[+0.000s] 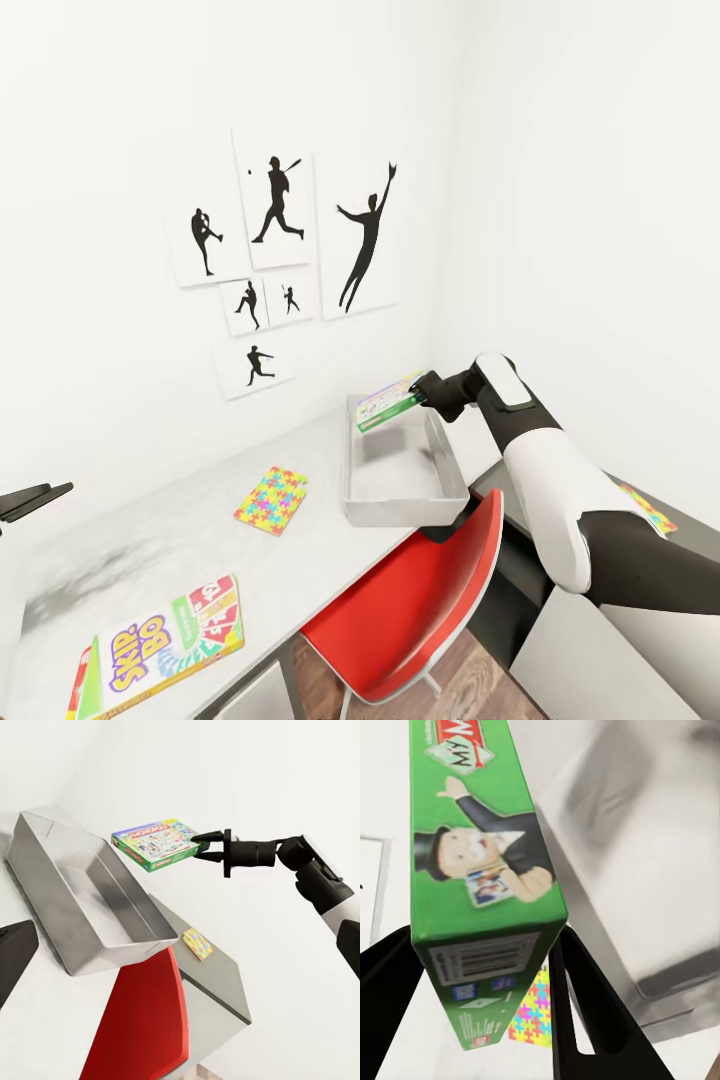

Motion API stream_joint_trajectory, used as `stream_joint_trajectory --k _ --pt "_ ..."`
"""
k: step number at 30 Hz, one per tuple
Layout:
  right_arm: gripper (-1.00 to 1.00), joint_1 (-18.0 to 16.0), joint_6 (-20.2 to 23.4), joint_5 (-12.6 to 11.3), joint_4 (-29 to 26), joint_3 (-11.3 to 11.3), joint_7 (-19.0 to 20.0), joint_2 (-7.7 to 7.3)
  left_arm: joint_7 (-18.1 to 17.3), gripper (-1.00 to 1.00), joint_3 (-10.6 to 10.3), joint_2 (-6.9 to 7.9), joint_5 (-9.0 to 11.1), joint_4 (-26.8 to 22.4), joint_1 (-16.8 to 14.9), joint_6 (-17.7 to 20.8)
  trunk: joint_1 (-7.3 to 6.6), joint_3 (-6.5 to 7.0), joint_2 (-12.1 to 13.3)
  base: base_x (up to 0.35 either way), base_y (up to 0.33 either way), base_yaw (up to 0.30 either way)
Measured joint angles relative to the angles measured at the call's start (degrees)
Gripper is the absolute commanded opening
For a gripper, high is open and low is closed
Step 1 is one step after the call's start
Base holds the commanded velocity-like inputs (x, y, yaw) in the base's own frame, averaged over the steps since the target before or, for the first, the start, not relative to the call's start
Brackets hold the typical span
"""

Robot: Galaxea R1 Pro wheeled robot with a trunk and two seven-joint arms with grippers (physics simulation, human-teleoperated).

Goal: Put all the toys in the child's room - the three board games (two on the bed and one on the table), the two jigsaw puzzles on the table, and the tennis ball on the table - inside the toy box on the table in the child's room.

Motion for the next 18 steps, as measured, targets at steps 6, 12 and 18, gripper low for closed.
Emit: stream_joint_trajectory --k 6,12,18 --pt "-1.00 0.0 0.0 -0.1 0.0 -0.2 0.0 -0.08 0.0 1.00 0.0 -0.01 0.0 0.0 0.0 0.0 0.00 -0.50 0.0 0.000 0.000 0.000" --pt "-1.00 0.0 0.1 0.0 0.1 -0.2 0.0 -0.09 0.0 1.00 0.0 -0.12 0.0 0.0 0.0 0.0 0.00 -1.05 0.0 0.000 0.000 0.000" --pt "-1.00 0.0 0.1 0.1 0.1 0.0 0.1 -0.09 0.0 1.00 0.0 -0.17 0.0 0.0 0.0 0.0 0.00 -1.60 0.0 0.000 0.000 0.000"
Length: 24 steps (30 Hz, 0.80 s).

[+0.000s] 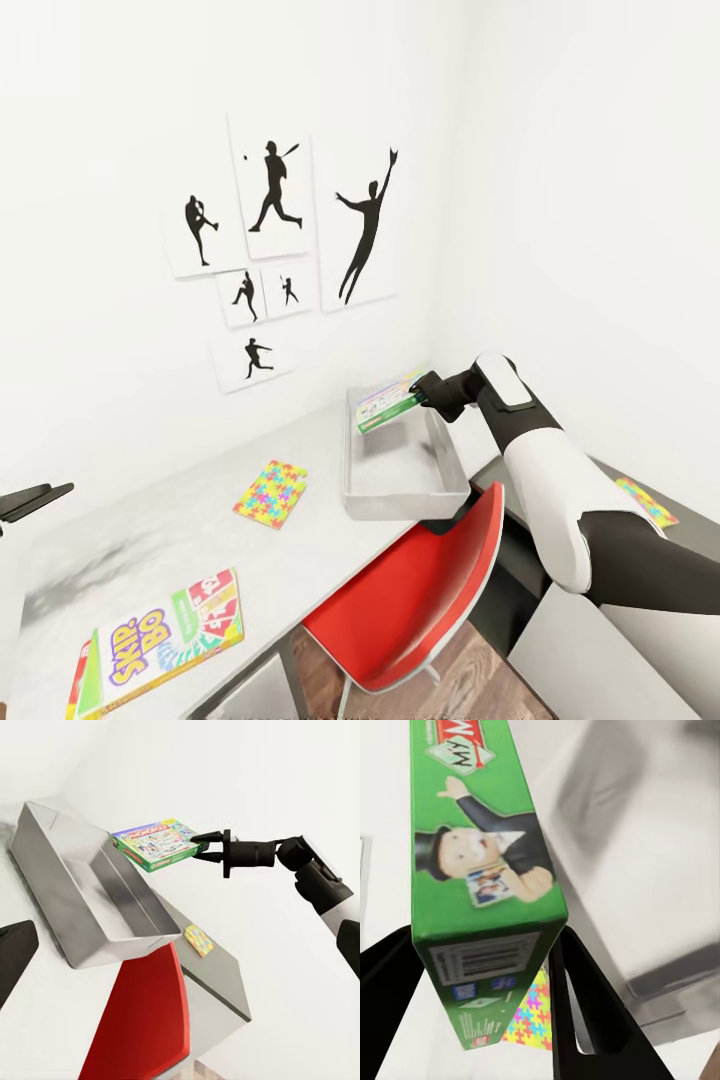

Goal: Put all the toys in the child's room - the three board games (two on the bed and one on the table), the two jigsaw puzzles on the table, and the tennis ball on the table - inside the toy box on the table in the child's room.

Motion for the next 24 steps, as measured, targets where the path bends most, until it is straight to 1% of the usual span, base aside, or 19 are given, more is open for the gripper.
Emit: stream_joint_trajectory --k 8,24 --pt "-1.00 0.0 -0.1 0.2 0.0 0.2 0.1 0.08 0.0 1.00 0.1 -0.01 0.0 0.0 0.0 0.0 0.00 -0.62 0.0 0.000 0.000 0.000" --pt "-1.00 0.0 -0.2 0.5 -0.1 0.3 0.1 0.17 0.0 1.00 0.1 -0.01 0.0 0.0 0.0 0.0 0.00 -1.26 0.0 0.012 0.000 0.000"
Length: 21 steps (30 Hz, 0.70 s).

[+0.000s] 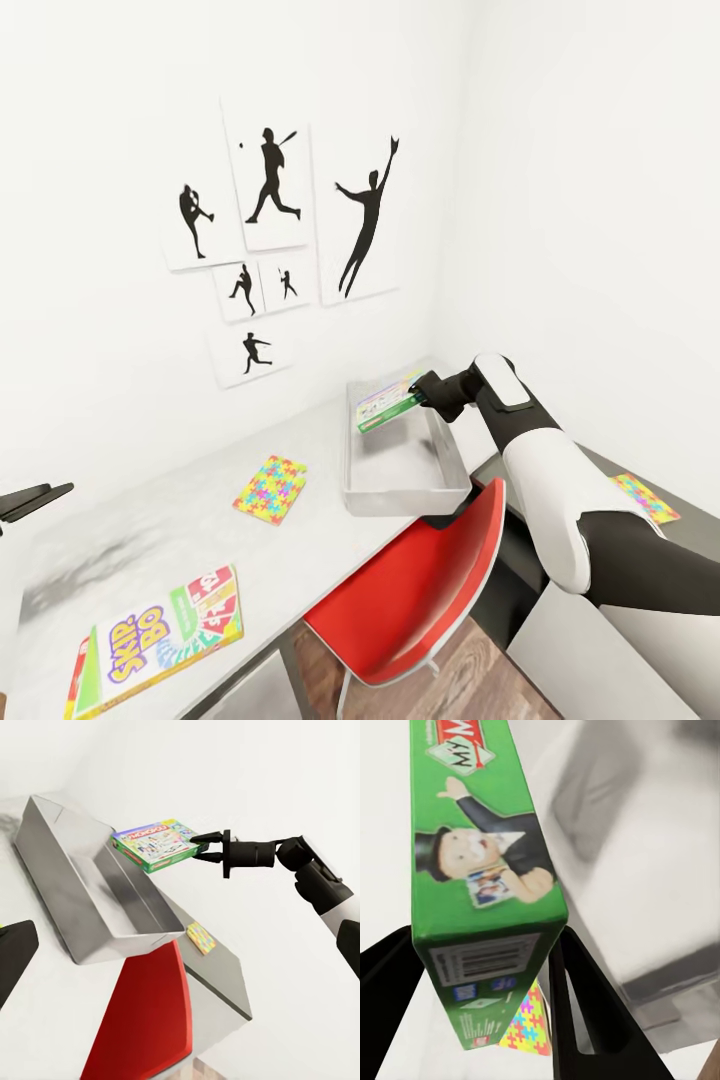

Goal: Put all the toys in the child's room - the three board games (two on the bed and one on the table), the two jigsaw puzzles on the table, and the tennis ball on the table - inside the toy box on the table in the child's room.

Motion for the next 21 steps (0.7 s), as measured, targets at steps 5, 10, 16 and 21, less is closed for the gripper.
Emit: stream_joint_trajectory --k 5,10,16,21 --pt "-1.00 0.0 0.0 0.0 0.0 0.0 0.0 0.01 0.0 1.00 0.2 0.00 0.0 0.0 0.0 0.0 0.00 -0.24 0.0 0.007 0.000 0.000" --pt "-1.00 0.0 0.0 0.0 0.0 0.0 0.0 0.05 0.0 1.00 0.3 0.00 0.0 0.0 0.0 0.0 0.01 -0.66 0.0 0.001 0.000 0.000" --pt "-1.00 0.0 0.0 0.0 -0.1 0.0 0.0 0.09 0.0 1.00 0.3 0.00 0.0 0.0 0.0 0.0 0.01 -1.21 0.0 0.000 0.000 0.000" --pt "-1.00 -0.1 0.0 0.1 -0.1 0.0 0.0 0.17 0.0 1.00 0.4 0.00 0.0 0.0 0.0 0.0 0.01 -1.67 0.0 0.000 0.000 0.000"
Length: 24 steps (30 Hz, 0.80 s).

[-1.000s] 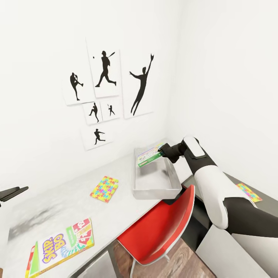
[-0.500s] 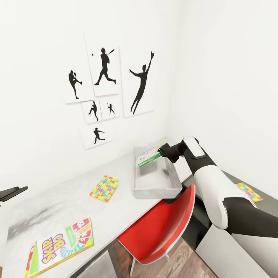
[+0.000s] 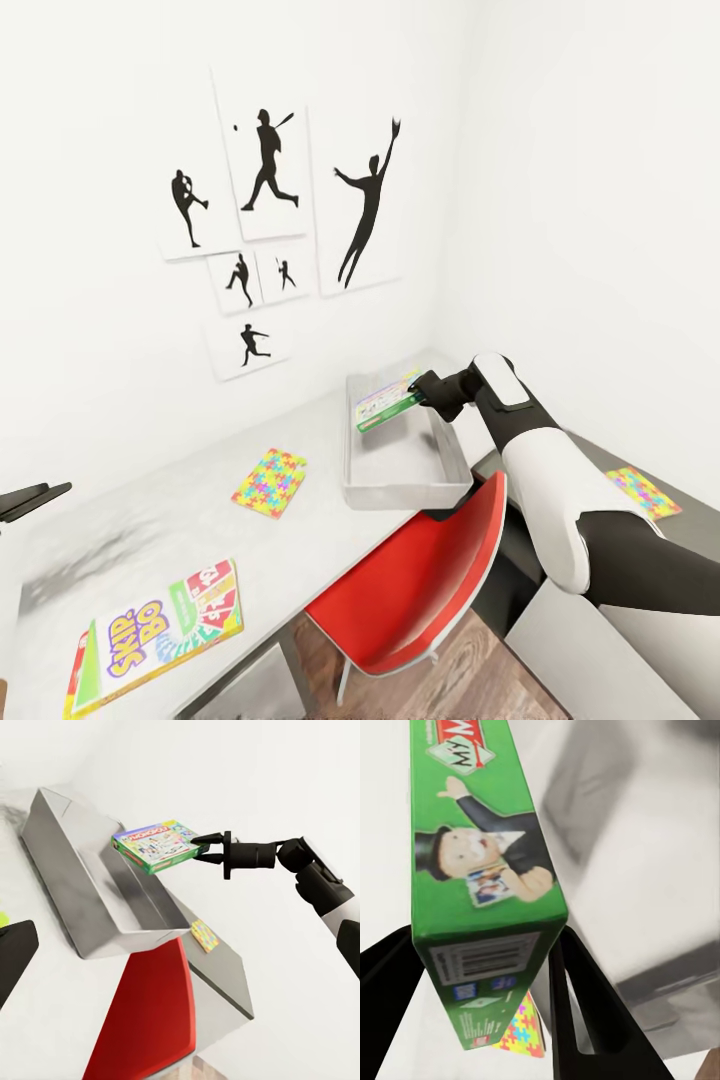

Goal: Put all the toys in the child's room - the three board games (two on the bed and one on the table), the two jigsaw puzzles on the table, and the tennis ball on the table - inside the toy box on the table in the child's room.

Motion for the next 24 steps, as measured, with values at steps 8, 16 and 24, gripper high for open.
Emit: stream_joint_trajectory --k 8,16,24 --pt "-1.00 0.0 -0.1 0.0 -0.1 0.0 0.0 0.21 0.0 1.00 0.0 -0.01 0.0 0.0 0.0 0.0 0.00 -0.60 0.0 0.000 0.000 0.000" --pt "-1.00 0.0 -0.6 0.3 -0.2 4.6 0.0 0.40 0.0 1.00 0.0 -0.05 0.0 0.0 0.0 -0.1 0.00 -0.68 0.0 0.000 0.000 0.000" --pt "-1.00 0.0 -2.3 0.3 -0.3 5.9 0.1 0.08 0.0 1.00 0.1 -0.07 0.0 0.0 0.0 -0.1 0.00 -0.68 0.0 0.000 0.000 0.000"
